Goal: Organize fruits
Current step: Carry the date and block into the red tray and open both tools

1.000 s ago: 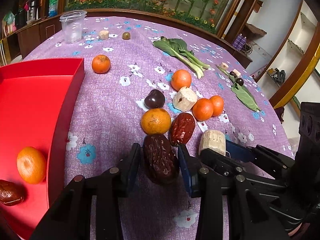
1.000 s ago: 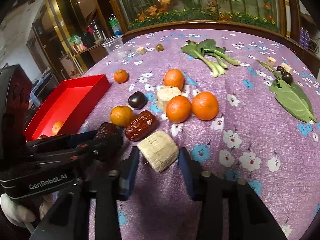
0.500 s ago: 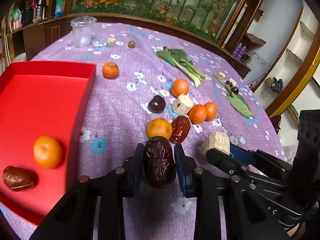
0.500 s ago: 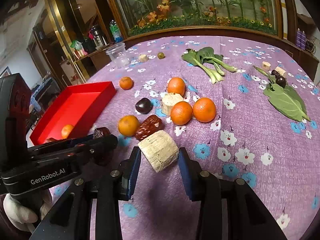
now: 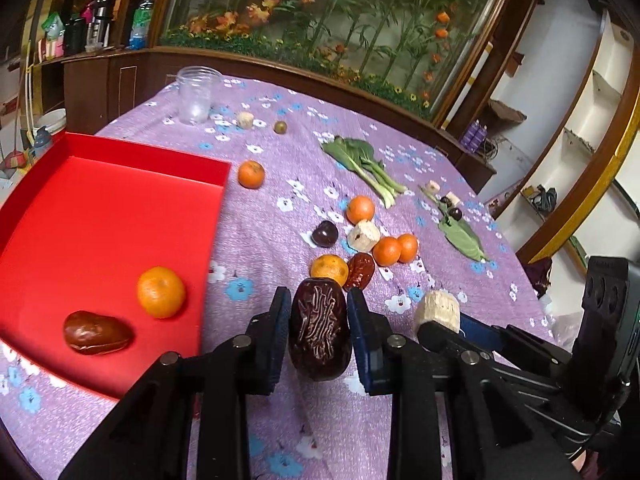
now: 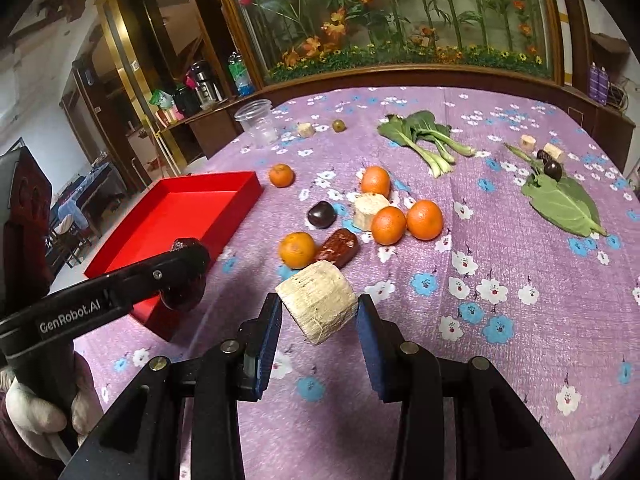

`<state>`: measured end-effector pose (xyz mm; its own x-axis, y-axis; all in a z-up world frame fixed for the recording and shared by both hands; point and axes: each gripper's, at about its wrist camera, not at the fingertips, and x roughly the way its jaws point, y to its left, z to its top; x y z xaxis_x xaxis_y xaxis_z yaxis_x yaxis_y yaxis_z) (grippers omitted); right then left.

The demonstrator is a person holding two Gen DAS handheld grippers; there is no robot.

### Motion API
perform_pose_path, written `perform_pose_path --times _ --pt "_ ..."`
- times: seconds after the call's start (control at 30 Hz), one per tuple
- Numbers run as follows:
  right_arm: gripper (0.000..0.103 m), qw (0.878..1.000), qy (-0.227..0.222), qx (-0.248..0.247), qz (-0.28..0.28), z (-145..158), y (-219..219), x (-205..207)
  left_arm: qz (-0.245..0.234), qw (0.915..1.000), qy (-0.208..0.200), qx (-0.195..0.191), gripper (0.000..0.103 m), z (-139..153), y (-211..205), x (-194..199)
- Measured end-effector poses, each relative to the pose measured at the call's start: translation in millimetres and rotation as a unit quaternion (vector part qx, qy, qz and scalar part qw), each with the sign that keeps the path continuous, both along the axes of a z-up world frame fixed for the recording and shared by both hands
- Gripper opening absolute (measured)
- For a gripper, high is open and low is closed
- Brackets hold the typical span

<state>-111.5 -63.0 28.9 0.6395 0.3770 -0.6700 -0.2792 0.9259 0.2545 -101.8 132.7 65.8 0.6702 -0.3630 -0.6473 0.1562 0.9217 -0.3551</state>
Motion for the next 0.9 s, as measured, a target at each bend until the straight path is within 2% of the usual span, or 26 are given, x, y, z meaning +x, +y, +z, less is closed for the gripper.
perform_pose_path --times 0.27,0.53,0.9 --pt "0.042 1.000 -0.016 -0.011 0.014 13.4 19.2 -20.5 0.021 0.9996 -0.017 -0.009 0.025 12.4 23.3 -18.3" --pt "0.042 0.999 -0.027 -0.023 0.032 22.0 40.7 -32.3 0.073 0.9967 -0.026 -0.027 0.024 18.1 70.1 -25.1" --pt "0.042 0.997 -0.008 -0.016 0.077 21.9 81.0 -21.5 0.162 0.9848 -0.027 -0.057 0.024 11.8 149.5 -30.6"
